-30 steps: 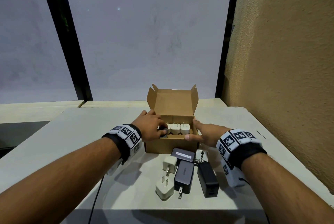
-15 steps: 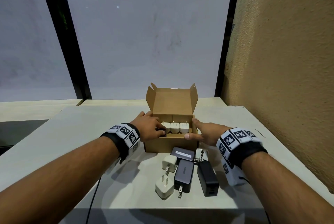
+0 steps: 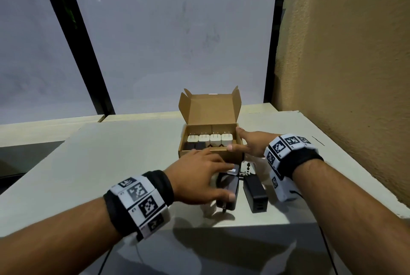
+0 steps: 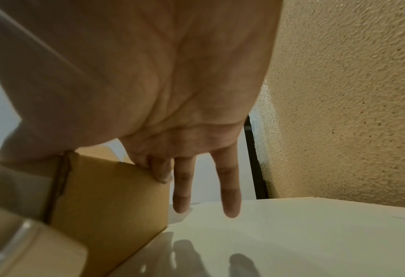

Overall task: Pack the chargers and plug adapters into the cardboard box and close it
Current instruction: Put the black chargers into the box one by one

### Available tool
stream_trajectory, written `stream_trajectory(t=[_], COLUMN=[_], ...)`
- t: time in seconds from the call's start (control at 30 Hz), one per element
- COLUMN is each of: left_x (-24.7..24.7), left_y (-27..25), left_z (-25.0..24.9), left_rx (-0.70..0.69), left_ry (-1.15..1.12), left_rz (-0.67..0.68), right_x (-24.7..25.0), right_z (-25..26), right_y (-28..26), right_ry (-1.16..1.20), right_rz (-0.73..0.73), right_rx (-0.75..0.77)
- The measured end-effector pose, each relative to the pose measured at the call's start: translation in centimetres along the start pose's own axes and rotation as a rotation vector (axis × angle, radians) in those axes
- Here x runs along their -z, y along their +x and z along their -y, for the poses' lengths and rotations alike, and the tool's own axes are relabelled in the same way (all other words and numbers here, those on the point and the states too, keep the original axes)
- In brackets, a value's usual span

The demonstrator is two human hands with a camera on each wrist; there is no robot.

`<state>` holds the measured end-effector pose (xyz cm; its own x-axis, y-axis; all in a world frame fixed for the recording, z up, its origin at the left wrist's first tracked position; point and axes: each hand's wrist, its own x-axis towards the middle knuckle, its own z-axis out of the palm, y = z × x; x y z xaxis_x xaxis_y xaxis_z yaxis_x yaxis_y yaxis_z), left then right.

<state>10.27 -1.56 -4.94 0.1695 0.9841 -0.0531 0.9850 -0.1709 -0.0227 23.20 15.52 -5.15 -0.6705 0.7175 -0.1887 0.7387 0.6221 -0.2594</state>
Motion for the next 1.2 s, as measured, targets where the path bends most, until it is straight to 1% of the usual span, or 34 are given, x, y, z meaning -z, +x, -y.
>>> stream_trajectory(t=[0.07,0.1,0.23,0.47,0.57,0.63,0.7,0.73,0.8,1.0,1.13,1.2], left_x=[-0.8,-1.1,-2.0,-2.5,-2.8,-3.0,-2.9,-2.8,-2.6,-2.9,-3.3,-3.3], left_y=[-0.2,-0.2,0.1,-0.9,-1.4,-1.5,-1.5,-1.5,-1.4,-1.3,-1.1,-1.0], left_z=[-0.9,-1.2,-1.7,-2.4,-2.6,-2.7,-3.0,-3.1,-3.4,-3.7,-3.6,-3.5], left_rx=[0.009,0.013,0.016,-0.046,-0.062,-0.013,0.111,0.165,0.22,0.233,0.237,0.244], left_ry=[0.056,0.079,0.153,0.155,0.121,0.064,-0.008,-0.023,0.006,0.071,0.022,-0.032], left_rz=[0.048,0.05,-0.021,-0.042,-0.057,-0.075,-0.091,-0.093,-0.088,-0.103,-0.139,-0.198], right_x=[0.0,0.0,0.1,-0.1,-0.1,0.0,0.0,0.0,-0.1,0.0,0.1,0.0], right_z=[0.0,0.0,0.2,0.2,0.2,0.3,0.3,0.3,0.2,0.2,0.2,0.1], right_y=[0.0,-0.1,-0.2,-0.2,-0.2,-0.3,-0.3,-0.3,-0.3,-0.4,-0.5,-0.4], right_ry=[-0.008,-0.014,-0.044,-0.055,-0.044,-0.04,-0.033,-0.032,-0.034,-0.029,-0.019,-0.015], right_rz=[0.003,0.005,0.003,0.016,0.015,0.015,0.02,0.021,0.021,0.019,0.014,0.016], right_rx=[-0.009,-0.016,-0.034,-0.054,-0.059,-0.057,-0.054,-0.053,-0.054,-0.039,-0.035,-0.037])
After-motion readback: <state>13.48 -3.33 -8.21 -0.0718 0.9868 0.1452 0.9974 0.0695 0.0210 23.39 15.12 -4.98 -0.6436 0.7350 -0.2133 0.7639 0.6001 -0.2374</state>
